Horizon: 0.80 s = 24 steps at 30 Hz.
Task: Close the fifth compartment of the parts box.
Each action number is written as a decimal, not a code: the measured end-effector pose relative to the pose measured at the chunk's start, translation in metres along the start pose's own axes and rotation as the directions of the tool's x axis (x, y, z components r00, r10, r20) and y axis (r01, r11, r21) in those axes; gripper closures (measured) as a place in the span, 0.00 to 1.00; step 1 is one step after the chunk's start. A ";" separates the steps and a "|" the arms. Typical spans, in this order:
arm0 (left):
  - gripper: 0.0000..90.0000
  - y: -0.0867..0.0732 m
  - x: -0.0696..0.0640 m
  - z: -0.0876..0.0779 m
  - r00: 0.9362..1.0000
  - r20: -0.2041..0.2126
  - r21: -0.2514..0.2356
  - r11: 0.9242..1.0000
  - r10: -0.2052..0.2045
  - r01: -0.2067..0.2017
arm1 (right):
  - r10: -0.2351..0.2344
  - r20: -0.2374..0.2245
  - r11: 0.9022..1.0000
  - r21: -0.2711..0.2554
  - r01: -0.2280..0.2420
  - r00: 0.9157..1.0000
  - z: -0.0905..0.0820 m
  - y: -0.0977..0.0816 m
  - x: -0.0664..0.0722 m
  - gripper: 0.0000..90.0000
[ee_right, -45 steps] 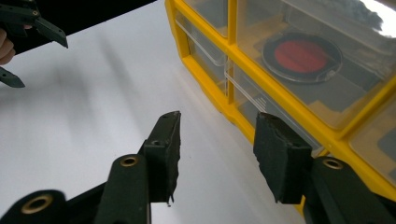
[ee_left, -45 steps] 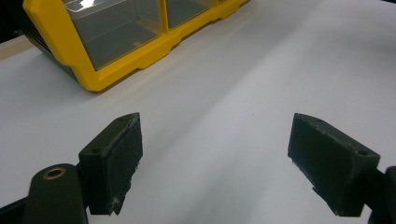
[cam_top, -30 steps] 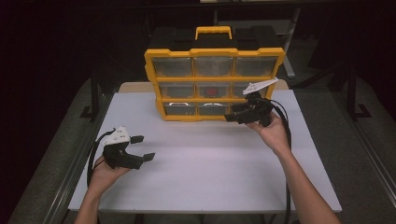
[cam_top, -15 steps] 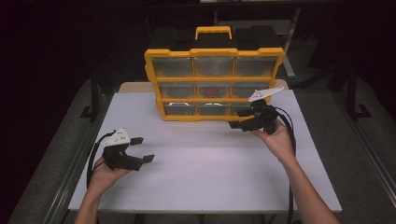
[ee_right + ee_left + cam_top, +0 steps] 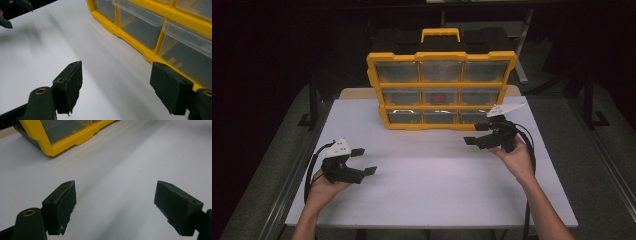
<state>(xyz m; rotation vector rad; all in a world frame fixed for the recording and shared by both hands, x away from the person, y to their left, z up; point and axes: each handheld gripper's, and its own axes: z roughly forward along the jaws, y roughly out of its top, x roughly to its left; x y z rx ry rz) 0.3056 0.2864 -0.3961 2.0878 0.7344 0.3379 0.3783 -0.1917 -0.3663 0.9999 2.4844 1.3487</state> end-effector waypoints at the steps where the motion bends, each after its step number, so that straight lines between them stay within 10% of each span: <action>1: 0.20 0.000 0.000 0.000 1.000 0.001 0.004 1.000 0.003 -0.003 | 0.010 0.003 1.000 0.000 -0.010 1.000 -0.001 -0.002 0.000 0.26; 24: 0.20 -0.011 -0.005 -0.007 1.000 -0.011 0.007 1.000 -0.007 0.007 | 0.036 0.052 0.999 0.001 -0.036 0.998 -0.017 -0.036 -0.001 0.15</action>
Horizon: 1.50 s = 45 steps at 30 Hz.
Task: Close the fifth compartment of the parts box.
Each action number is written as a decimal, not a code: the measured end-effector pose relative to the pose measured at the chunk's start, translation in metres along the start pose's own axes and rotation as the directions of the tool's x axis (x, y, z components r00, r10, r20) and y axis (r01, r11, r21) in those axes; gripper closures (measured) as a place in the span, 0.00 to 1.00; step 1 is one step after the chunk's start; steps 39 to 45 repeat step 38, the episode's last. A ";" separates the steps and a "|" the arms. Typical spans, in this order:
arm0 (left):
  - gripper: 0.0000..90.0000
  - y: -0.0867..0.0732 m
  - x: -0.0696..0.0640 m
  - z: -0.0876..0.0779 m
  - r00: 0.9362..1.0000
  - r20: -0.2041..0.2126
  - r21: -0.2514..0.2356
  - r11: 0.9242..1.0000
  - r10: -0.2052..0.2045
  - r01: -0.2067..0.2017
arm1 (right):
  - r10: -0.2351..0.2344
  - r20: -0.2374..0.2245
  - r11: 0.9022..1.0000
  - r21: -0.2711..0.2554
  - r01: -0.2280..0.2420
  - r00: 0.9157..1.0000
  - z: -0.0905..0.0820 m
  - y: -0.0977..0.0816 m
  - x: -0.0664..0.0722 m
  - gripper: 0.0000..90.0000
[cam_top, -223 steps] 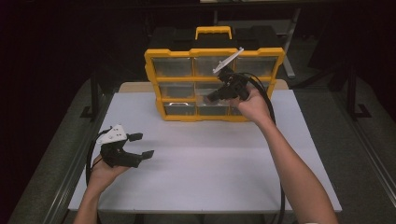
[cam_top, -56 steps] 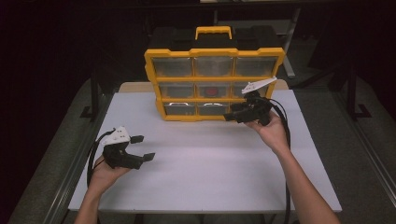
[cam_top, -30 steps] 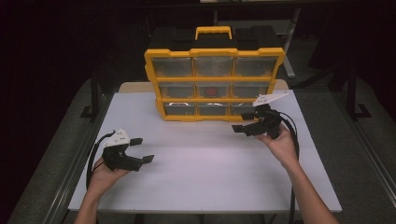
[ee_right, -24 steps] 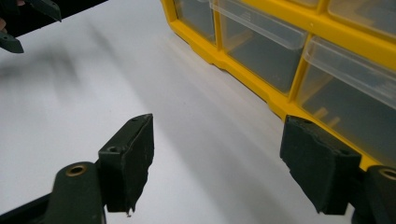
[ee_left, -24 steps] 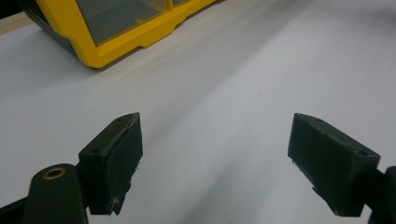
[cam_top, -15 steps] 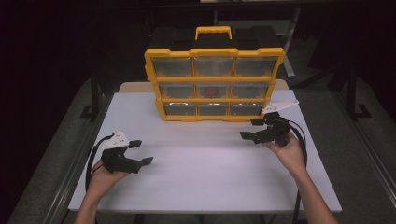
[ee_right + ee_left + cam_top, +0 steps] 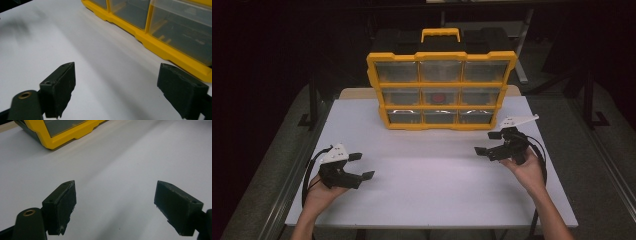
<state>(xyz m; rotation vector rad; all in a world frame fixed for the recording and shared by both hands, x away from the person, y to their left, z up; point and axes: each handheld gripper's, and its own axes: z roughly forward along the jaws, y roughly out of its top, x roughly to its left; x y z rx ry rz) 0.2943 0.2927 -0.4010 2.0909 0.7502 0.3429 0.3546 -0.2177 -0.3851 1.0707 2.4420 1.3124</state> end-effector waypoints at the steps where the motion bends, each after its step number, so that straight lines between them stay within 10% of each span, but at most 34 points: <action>1: 0.20 0.000 0.000 0.000 1.000 -0.001 -0.001 1.000 -0.002 0.002 | 0.001 0.003 1.000 -0.002 -0.001 1.000 -0.001 -0.003 0.000 0.15; 45: 0.20 -0.015 0.001 0.000 0.999 -0.003 0.018 0.999 -0.035 0.035 | 0.043 0.022 0.999 0.029 -0.043 0.999 -0.012 -0.042 0.001 0.15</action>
